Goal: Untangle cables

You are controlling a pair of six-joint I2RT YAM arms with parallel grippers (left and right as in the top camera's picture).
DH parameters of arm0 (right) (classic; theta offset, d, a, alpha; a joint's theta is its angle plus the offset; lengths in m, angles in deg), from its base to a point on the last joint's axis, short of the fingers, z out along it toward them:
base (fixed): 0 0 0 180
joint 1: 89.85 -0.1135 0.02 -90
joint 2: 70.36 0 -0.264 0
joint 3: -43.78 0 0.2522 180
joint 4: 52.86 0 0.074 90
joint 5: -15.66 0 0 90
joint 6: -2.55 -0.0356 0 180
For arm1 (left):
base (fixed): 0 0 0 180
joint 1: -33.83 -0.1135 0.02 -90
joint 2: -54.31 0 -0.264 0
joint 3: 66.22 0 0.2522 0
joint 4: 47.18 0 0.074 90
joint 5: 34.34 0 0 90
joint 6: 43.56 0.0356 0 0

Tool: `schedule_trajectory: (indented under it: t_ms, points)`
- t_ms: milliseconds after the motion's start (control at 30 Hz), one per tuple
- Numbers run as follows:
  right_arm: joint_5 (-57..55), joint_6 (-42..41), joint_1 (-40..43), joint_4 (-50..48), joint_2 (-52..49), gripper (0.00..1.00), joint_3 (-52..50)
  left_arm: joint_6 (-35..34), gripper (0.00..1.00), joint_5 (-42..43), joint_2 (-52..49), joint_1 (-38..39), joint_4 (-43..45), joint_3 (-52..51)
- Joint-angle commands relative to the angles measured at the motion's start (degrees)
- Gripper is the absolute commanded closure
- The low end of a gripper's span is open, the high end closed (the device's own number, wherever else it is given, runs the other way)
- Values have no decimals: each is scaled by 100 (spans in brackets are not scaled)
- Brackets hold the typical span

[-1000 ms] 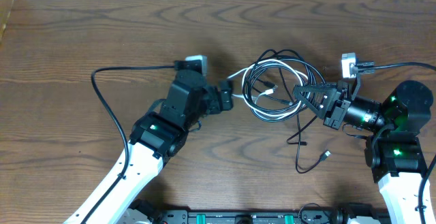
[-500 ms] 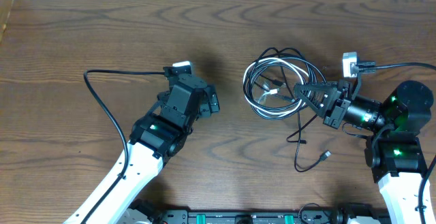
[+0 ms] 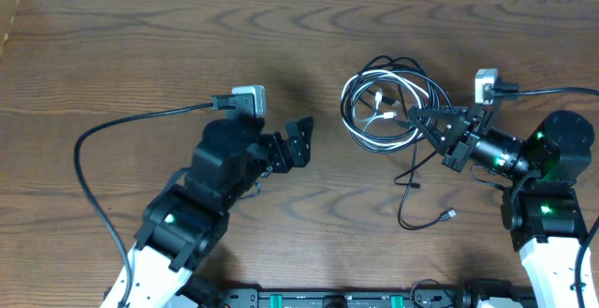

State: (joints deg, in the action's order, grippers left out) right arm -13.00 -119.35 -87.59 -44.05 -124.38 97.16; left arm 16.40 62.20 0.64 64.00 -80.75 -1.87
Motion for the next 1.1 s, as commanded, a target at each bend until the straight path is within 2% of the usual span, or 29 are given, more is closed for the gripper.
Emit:
schedule_trajectory:
  t_ms: [0,100,267,467,567,900,1000,1033,1067]
  points:
    - [-4,319,-46,-22,0,99,87,-181,2,1078,57,2,118,-2]
    - [85,350,-50,-20,0,99,87,-269,2,1408,-44,4,131,-2]
    - [212,431,-50,-17,0,99,87,-940,2,1637,-234,9,448,-2]
    - [227,476,-50,-17,0,99,87,-1062,2,2247,-442,13,1113,-2]
    - [225,479,-50,-20,0,99,87,-1408,2,2288,-520,35,1198,-2]
    - [238,479,-50,48,0,99,87,-1421,0,2277,-850,474,1873,-2]
    - [251,479,-50,105,0,99,87,-1421,22,2247,-944,474,1956,-2]
    - [251,479,-50,111,0,99,87,-1421,27,2245,-968,474,1978,-2]
    - [251,479,-50,111,0,99,87,-1423,28,2245,-1001,474,2000,-2]
